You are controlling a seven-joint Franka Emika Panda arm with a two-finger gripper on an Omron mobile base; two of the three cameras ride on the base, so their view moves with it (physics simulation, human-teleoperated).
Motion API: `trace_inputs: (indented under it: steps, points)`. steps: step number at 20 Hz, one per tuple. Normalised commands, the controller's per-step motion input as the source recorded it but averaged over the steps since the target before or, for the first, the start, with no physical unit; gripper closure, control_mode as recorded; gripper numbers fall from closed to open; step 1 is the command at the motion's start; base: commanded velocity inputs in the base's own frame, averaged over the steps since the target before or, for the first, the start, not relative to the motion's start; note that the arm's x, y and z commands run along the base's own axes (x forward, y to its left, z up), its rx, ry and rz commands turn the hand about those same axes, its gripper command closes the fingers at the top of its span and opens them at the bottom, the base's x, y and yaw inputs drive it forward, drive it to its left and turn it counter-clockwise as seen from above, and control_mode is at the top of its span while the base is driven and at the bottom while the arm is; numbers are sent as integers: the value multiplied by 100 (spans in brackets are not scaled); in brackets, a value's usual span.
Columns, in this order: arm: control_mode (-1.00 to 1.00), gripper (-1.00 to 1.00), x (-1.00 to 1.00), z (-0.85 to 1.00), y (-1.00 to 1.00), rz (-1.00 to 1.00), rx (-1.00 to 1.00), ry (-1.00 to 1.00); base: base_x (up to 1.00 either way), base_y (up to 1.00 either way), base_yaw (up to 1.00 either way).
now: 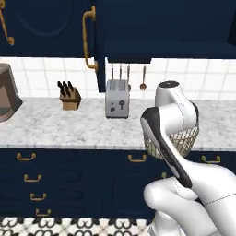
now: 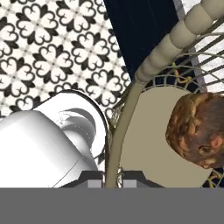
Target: Open the cabinet, pick up the bread from the cabinet and place it in the basket. Then move the basket to the dining counter.
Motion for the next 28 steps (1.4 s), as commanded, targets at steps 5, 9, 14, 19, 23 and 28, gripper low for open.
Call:
trace_inputs:
  steps: [5, 9, 14, 19, 23, 28]
  points:
    - [100, 100, 0, 0, 0, 0, 0, 0, -11, 0, 100]
    - [100, 100, 0, 0, 0, 0, 0, 0, -8, 0, 100]
    - [100, 100, 0, 0, 0, 0, 0, 0, -7, 0, 100]
    - [100, 100, 0, 0, 0, 0, 0, 0, -7, 0, 100]
    - [100, 100, 0, 0, 0, 0, 0, 0, -6, 0, 100]
    - [100, 100, 0, 0, 0, 0, 0, 0, -7, 0, 100]
